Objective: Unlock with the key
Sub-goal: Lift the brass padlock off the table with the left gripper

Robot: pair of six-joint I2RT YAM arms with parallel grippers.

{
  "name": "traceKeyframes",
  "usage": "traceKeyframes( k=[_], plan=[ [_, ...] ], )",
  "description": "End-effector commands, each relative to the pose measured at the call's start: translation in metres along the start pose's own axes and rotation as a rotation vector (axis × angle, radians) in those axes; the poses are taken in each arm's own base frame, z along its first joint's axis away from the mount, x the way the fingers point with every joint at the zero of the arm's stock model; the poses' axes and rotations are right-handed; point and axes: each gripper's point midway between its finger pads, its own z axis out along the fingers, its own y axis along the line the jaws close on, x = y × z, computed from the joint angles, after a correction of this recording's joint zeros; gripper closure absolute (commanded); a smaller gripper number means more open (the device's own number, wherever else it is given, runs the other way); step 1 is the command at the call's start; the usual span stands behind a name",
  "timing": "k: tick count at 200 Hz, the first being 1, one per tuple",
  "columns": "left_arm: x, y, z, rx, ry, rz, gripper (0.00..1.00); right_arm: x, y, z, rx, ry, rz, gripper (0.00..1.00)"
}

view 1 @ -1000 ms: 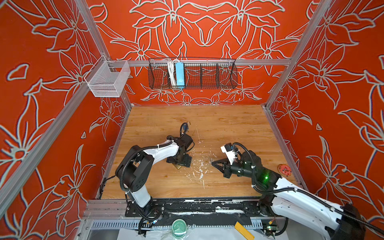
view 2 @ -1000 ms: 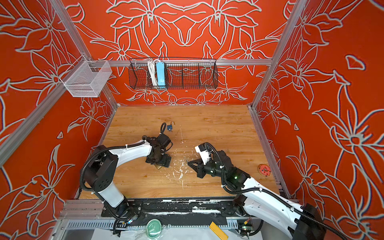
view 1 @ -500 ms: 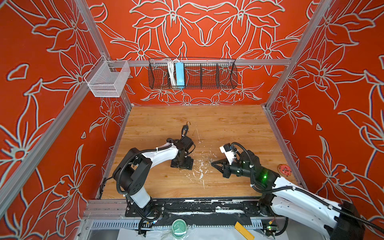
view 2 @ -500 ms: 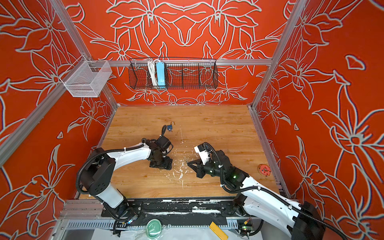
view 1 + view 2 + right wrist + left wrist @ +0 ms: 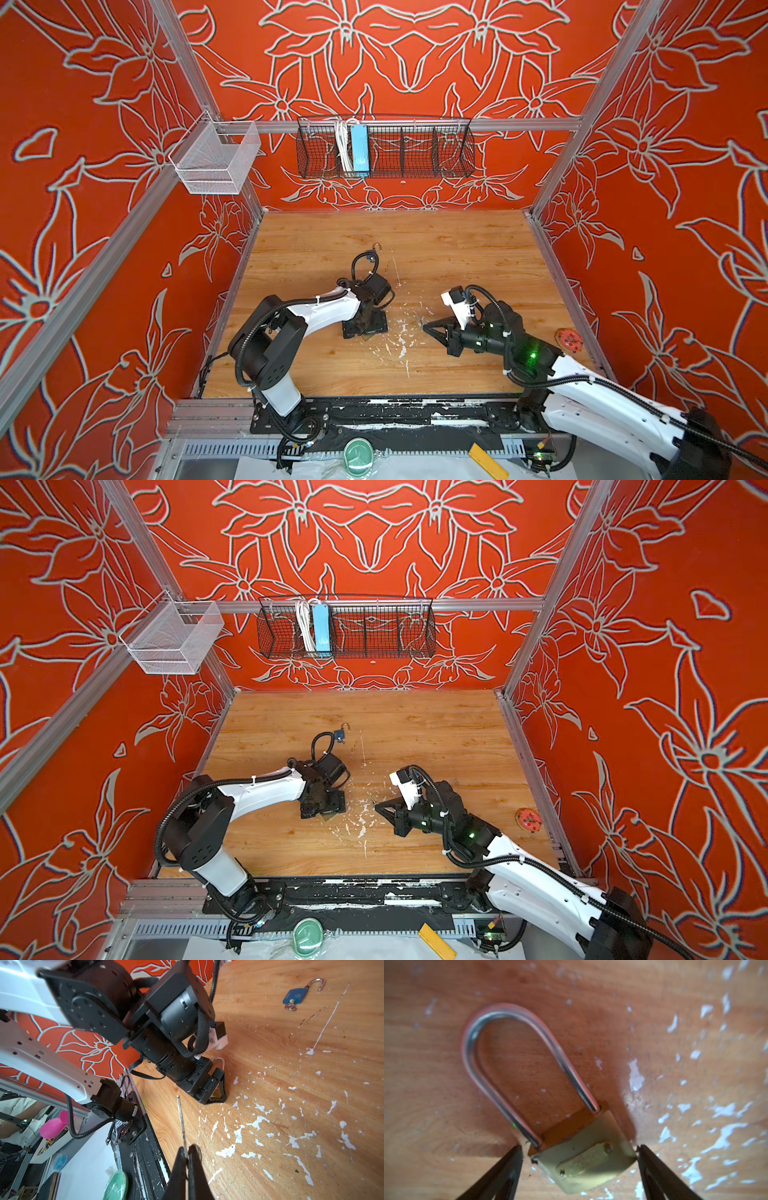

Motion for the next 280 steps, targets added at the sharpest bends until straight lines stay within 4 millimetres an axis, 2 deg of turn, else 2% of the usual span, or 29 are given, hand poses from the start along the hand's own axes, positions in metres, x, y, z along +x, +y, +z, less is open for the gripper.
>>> traceKeyframes(
  k=[1, 40, 73, 129, 170, 196, 223, 253, 280],
  plan=[
    [-0.003, 0.0, 0.002, 0.015, -0.028, -0.208, 0.14, 0.002, -0.001, -0.001, 0.0, 0.002, -0.007, 1.0],
    [0.008, 0.018, 0.013, -0.197, 0.072, -0.345, 0.19, 0.005, 0.0, -0.001, -0.01, 0.009, -0.009, 1.0],
    [0.019, 0.017, 0.027, -0.196, 0.113, -0.421, 0.23, 0.008, 0.0, -0.007, -0.007, -0.001, -0.006, 1.0],
    [0.016, 0.02, 0.031, -0.224, 0.126, -0.445, 0.29, 0.014, -0.003, -0.019, 0.013, -0.013, -0.004, 1.0],
    [0.012, 0.021, 0.034, -0.219, 0.126, -0.448, 0.41, 0.014, -0.002, -0.019, 0.011, -0.016, -0.001, 1.0],
    [0.01, 0.016, 0.034, -0.191, 0.126, -0.438, 0.52, 0.013, -0.002, -0.019, 0.011, -0.01, -0.001, 1.0],
    [-0.002, 0.005, 0.017, -0.142, 0.074, -0.409, 0.67, 0.015, -0.007, -0.017, 0.031, -0.011, 0.011, 1.0],
    [-0.025, -0.01, -0.024, -0.079, -0.042, -0.37, 0.68, 0.013, -0.017, -0.011, 0.078, -0.004, 0.018, 1.0],
    [-0.044, -0.03, -0.049, 0.069, -0.146, -0.37, 0.74, 0.02, -0.043, -0.002, 0.171, 0.008, 0.069, 1.0]
  ],
)
